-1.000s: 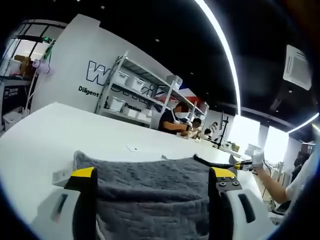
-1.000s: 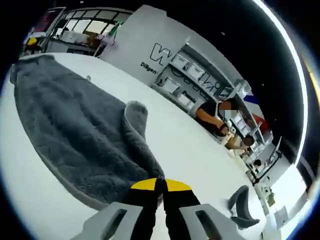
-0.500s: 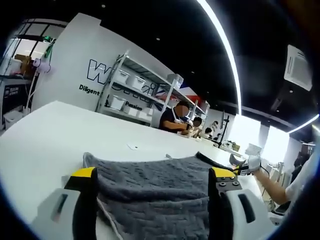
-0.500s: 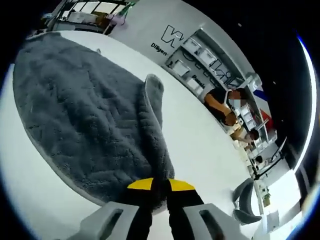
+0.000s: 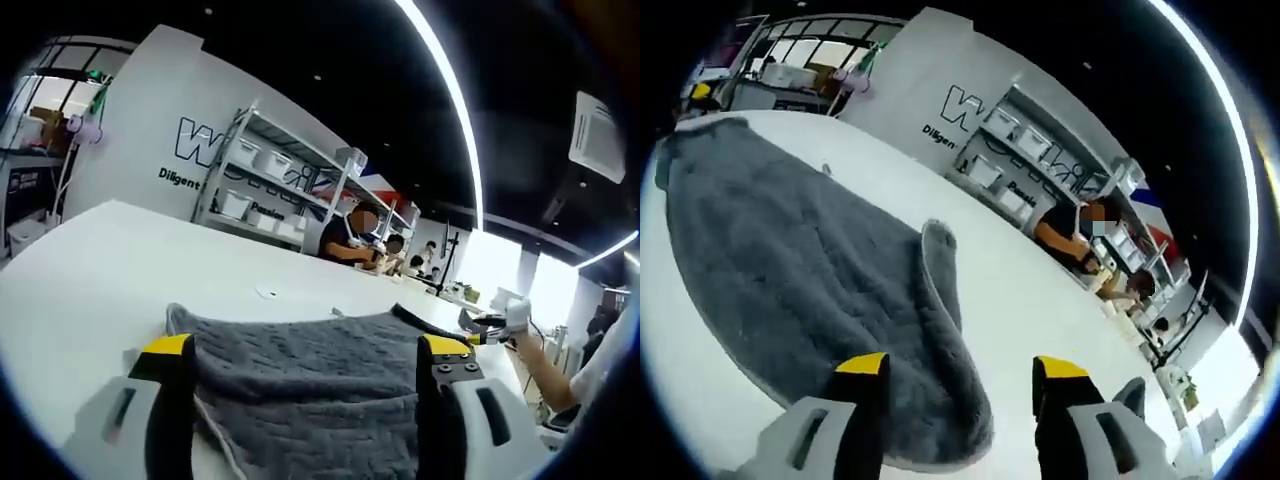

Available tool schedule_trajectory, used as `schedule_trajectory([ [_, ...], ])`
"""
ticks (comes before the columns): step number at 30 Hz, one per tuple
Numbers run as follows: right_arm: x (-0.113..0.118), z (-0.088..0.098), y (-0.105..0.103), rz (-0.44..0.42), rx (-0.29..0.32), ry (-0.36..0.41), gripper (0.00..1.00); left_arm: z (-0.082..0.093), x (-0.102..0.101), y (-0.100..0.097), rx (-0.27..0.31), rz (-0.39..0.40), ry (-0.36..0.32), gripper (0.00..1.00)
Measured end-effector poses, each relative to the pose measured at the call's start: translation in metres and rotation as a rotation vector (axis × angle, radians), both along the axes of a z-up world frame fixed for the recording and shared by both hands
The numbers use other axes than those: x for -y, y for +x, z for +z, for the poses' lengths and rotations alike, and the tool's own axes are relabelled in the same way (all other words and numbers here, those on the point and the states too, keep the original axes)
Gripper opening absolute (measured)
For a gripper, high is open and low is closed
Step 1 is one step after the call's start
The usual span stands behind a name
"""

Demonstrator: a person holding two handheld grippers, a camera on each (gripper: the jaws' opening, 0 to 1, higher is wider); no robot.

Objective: Fold the towel on the table until its edges align and the towel forms a compact rectangular stack.

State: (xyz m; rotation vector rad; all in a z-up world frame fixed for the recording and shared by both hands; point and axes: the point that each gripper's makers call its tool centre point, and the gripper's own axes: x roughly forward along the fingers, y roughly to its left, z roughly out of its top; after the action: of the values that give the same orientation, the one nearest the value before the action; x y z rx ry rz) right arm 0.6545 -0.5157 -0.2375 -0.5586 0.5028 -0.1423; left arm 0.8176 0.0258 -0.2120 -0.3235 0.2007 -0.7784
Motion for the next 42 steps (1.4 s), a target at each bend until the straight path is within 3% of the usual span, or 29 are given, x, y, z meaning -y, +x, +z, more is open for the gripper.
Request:
schedule_trajectory([
  [2, -0.021, 0.002, 0.013, 0.046, -0.003, 0.004, 0.74, -0.001, 0.001, -0.001, 0.000, -0.001, 0.002, 0.96],
  [5, -0.055, 0.004, 0.032, 0.129, 0.006, 0.031, 0.77, -0.001, 0.002, -0.001, -0.002, -0.006, 0.006, 0.96],
  [11, -0.123, 0.000, 0.079, 0.267, -0.001, 0.185, 0.84, 0.000, 0.000, 0.000, 0.000, -0.003, 0.007, 0.96],
  [15, -0.157, 0.001, 0.108, 0.346, 0.004, 0.224, 1.00, 0.000, -0.001, 0.000, 0.002, 0.002, 0.011, 0.96],
  [21, -0.193, 0.001, 0.133, 0.411, 0.035, 0.310, 0.99, 0.007, 0.001, -0.002, 0.038, -0.007, 0.015, 0.99],
  [25, -0.216, -0.008, 0.138, 0.459, 0.024, 0.364, 0.99, 0.005, 0.001, -0.002, 0.038, -0.010, 0.029, 0.99],
  [30, -0.218, -0.024, 0.127, 0.477, -0.030, 0.363, 0.99, 0.003, 0.002, -0.002, 0.034, -0.009, 0.036, 0.99],
  [33, -0.208, -0.031, 0.119, 0.448, -0.063, 0.416, 0.99, 0.003, 0.006, -0.004, 0.040, -0.023, 0.048, 0.99],
  [40, -0.191, -0.024, 0.113, 0.428, -0.035, 0.454, 0.99, -0.006, 0.013, -0.011, -0.002, -0.046, 0.105, 0.99],
  [42, -0.190, -0.020, 0.112, 0.428, -0.026, 0.462, 0.99, -0.004, 0.014, -0.012, 0.012, -0.044, 0.116, 0.99],
])
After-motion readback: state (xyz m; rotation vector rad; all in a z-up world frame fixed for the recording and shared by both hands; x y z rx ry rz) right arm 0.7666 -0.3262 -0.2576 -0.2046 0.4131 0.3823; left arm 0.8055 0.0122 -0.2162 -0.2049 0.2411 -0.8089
